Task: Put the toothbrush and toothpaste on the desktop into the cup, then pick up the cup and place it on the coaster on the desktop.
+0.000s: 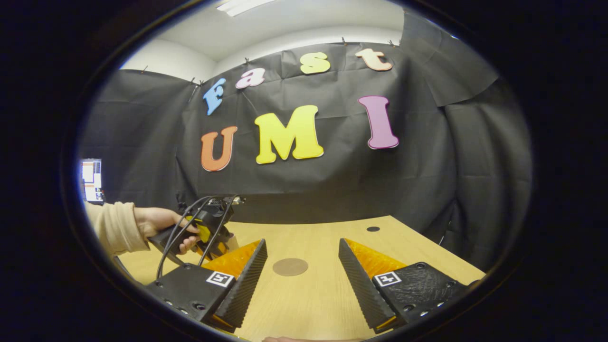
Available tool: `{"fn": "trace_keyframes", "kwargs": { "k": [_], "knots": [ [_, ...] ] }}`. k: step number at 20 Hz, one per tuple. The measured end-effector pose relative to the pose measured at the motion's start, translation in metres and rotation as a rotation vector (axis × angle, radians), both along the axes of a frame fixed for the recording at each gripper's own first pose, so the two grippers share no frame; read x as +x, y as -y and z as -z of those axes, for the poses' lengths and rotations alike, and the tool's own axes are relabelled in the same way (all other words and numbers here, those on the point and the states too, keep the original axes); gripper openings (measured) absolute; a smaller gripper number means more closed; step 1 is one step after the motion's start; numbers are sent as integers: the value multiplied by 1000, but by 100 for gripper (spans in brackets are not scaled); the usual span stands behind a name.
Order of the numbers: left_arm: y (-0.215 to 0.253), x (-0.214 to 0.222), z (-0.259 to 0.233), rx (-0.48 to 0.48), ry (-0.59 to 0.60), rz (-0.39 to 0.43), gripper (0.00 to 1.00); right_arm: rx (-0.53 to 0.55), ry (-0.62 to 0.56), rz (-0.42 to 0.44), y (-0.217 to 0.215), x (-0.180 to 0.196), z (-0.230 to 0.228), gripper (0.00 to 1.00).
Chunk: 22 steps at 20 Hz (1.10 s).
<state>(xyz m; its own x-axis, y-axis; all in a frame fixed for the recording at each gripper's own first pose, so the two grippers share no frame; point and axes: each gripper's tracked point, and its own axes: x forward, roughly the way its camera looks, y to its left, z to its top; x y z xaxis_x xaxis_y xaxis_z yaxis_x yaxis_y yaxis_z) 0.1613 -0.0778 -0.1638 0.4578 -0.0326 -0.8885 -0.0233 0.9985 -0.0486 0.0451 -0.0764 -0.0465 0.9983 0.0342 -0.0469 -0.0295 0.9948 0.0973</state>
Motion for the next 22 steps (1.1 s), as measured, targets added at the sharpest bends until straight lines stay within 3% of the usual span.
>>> {"fn": "trace_keyframes", "kwargs": {
  "k": [4, 5, 9, 10, 12, 18, 22],
  "knots": [
    [26, -4, -18, 11, 26, 4, 30, 2, 2, 0, 0, 1, 0, 91],
    [13, -12, -9, 27, 39, 9, 30, 1, 2, 0, 0, 1, 0, 92],
    [47, -29, -38, 73, 97, 72, 31, -3, 17, 12, 4, 2, -2, 91],
    [54, -30, -46, 94, 128, 90, 26, -6, 13, 14, 3, 1, 0, 91],
    [75, -36, -58, 119, 162, 144, 25, -4, 9, 14, 3, -1, 1, 91],
    [88, -53, -59, 110, 114, 148, 25, -6, 15, 19, 3, 1, 1, 91],
    [86, -78, -17, 72, 22, 150, 25, -6, 12, 15, 1, 0, 2, 91]
  ]
}}
